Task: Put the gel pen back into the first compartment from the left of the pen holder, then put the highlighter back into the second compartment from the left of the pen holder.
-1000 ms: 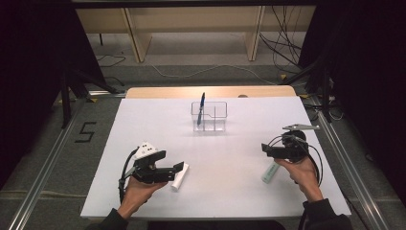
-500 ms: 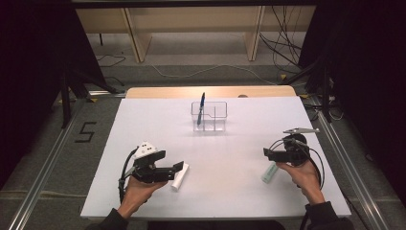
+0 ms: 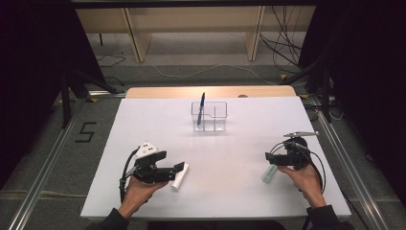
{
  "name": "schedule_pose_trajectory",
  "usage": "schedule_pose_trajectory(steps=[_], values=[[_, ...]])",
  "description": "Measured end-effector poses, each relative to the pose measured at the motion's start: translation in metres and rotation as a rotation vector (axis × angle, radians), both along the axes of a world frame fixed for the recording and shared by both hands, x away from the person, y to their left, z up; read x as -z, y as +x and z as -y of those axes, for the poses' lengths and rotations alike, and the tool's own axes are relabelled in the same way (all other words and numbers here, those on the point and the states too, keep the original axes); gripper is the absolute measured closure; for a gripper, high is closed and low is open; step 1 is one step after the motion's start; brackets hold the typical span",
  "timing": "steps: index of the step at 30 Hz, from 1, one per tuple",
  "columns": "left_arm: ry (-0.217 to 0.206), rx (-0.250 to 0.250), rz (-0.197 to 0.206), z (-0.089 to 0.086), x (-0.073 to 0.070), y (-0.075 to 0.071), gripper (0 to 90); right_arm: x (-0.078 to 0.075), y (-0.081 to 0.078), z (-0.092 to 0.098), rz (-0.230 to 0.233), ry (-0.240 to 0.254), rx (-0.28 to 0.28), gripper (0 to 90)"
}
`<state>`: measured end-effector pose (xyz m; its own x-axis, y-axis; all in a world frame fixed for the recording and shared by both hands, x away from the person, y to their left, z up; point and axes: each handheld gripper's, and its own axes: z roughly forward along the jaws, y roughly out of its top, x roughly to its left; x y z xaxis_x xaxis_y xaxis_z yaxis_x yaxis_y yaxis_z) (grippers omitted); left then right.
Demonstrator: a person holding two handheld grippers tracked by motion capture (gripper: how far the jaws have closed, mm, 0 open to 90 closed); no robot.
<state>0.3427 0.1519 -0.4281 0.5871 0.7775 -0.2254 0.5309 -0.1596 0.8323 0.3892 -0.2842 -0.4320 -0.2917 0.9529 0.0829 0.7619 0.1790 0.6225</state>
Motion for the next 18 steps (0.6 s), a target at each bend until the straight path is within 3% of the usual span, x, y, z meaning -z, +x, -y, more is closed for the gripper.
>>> schedule_pose_trajectory(steps=[18], values=[[0.003, -0.012, 0.003, -0.0021, 0.0000, -0.0005, 16.7, 0.0088, -0.0006, 0.0029, -0.044, -0.035, -0.001, 13.5]])
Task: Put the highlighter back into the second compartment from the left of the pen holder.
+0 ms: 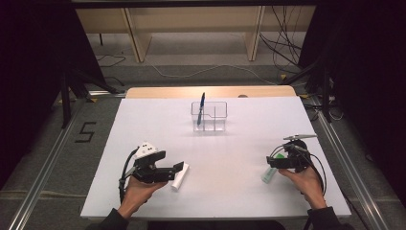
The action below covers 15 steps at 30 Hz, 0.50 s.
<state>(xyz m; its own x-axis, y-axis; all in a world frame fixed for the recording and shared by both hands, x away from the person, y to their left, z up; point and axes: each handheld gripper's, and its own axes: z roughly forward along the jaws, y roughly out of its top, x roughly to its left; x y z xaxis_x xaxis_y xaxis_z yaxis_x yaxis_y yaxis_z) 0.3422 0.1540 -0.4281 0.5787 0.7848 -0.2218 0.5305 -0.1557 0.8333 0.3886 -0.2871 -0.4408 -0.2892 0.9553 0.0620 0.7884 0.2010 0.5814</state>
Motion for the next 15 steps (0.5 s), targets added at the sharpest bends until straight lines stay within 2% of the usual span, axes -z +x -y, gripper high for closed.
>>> schedule_pose_trajectory(steps=[3, 15], values=[[0.013, 0.007, 0.002, 0.0000, 0.0005, -0.0011, 16.7, 0.0008, 0.0012, -0.0009, -0.018, -0.007, 0.015, 13.6], [0.015, 0.011, 0.004, 0.0006, 0.0004, -0.0028, 16.7, 0.0083, 0.0038, -0.0021, -0.060, -0.045, 0.041, 14.2]])
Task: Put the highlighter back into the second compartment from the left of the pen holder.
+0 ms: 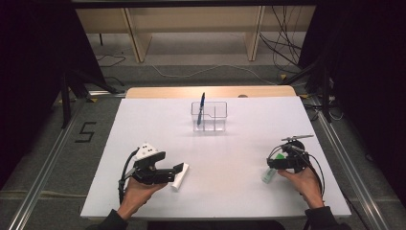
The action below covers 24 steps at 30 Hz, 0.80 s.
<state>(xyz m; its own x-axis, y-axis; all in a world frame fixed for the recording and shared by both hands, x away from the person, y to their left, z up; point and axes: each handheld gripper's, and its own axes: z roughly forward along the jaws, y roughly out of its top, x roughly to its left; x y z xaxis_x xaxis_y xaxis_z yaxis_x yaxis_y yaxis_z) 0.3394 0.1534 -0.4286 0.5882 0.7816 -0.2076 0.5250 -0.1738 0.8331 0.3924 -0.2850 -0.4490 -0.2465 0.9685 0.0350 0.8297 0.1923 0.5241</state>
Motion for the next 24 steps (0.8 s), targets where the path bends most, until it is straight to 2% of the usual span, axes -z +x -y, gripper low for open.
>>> schedule_pose_trajectory(steps=[11, 24], values=[[0.008, 0.002, 0.005, -0.001, 0.001, 0.000, 16.7, 0.009, 0.001, -0.006, -0.037, -0.029, -0.006, 16.2], [0.009, 0.000, 0.007, 0.000, 0.001, 0.000, 16.7, 0.017, 0.005, -0.007, -0.076, -0.031, 0.007, 19.3]])
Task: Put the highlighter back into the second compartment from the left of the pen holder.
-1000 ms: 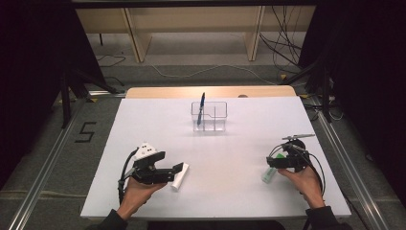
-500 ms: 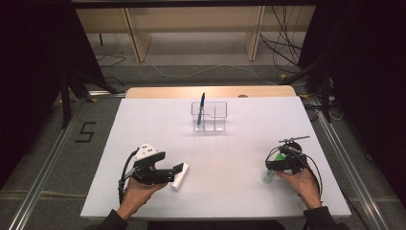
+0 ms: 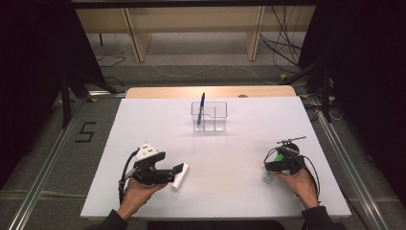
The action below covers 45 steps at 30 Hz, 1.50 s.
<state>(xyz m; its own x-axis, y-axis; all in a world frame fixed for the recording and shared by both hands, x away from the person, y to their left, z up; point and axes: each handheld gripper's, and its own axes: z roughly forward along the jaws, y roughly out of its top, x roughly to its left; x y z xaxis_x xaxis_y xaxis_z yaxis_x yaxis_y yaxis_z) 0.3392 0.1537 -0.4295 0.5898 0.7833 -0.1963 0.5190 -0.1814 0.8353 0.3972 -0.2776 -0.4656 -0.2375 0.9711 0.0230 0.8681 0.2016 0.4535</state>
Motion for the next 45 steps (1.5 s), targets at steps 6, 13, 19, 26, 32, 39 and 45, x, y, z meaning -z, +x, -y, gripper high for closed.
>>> schedule_pose_trajectory(steps=[6, 13, 19, 26, 32, 39, 45], values=[[0.002, 0.000, 0.000, 0.000, 0.000, 0.000, 16.7, 0.001, 0.001, -0.001, -0.010, -0.015, -0.015, 23.4], [0.001, -0.003, 0.000, 0.001, 0.000, 0.000, 16.9, -0.001, 0.003, 0.001, -0.023, -0.042, -0.032, 33.5], [0.007, 0.000, 0.003, 0.000, 0.000, 0.000, 17.1, -0.004, 0.007, 0.007, -0.043, -0.055, -0.049, 49.0], [0.007, -0.004, 0.005, 0.001, 0.001, 0.000, 17.1, -0.008, 0.013, 0.011, -0.084, -0.064, -0.072, 57.6], [0.008, -0.007, 0.005, 0.000, 0.000, 0.000, 17.3, -0.009, 0.018, 0.013, -0.101, -0.075, -0.083, 65.9], [0.007, -0.006, 0.006, 0.000, 0.000, 0.000, 17.3, -0.010, 0.020, 0.008, -0.113, -0.115, -0.113, 66.9], [0.006, -0.007, 0.011, 0.000, 0.000, 0.000, 17.3, -0.011, 0.025, 0.007, -0.140, -0.133, -0.144, 66.9]])
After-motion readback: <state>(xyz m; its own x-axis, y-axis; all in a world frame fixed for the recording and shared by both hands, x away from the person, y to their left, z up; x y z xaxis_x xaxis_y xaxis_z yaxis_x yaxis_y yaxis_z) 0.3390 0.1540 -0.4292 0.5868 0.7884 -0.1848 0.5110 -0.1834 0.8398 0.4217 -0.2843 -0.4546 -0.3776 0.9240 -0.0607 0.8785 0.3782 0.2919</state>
